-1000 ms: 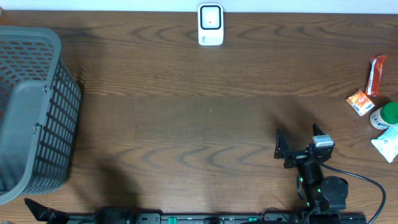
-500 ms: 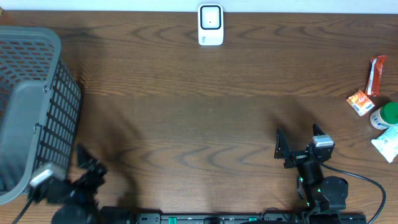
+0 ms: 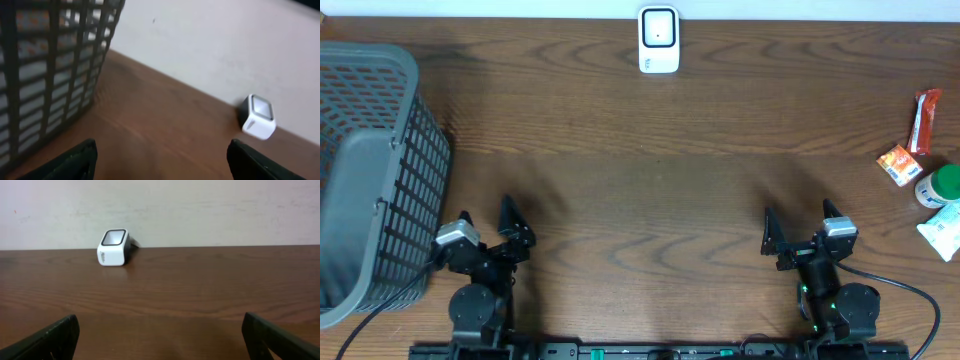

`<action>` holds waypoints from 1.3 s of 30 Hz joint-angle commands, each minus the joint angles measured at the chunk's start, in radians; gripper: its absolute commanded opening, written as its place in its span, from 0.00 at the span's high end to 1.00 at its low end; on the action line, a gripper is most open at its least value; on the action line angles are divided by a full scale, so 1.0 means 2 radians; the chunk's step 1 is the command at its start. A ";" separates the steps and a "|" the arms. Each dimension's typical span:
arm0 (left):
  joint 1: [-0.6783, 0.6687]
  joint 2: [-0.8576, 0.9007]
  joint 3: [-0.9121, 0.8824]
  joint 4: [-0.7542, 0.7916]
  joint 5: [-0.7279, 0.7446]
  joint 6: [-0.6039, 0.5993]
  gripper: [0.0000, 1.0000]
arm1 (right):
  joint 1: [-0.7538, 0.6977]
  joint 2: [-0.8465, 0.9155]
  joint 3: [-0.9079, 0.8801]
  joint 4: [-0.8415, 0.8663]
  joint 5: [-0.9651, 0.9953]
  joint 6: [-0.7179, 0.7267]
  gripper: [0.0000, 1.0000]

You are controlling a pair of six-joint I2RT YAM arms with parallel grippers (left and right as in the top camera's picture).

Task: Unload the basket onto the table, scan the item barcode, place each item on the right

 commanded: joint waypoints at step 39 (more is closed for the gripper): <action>0.015 -0.003 -0.046 0.022 -0.007 0.016 0.16 | 0.003 -0.003 -0.001 -0.002 0.002 0.008 0.01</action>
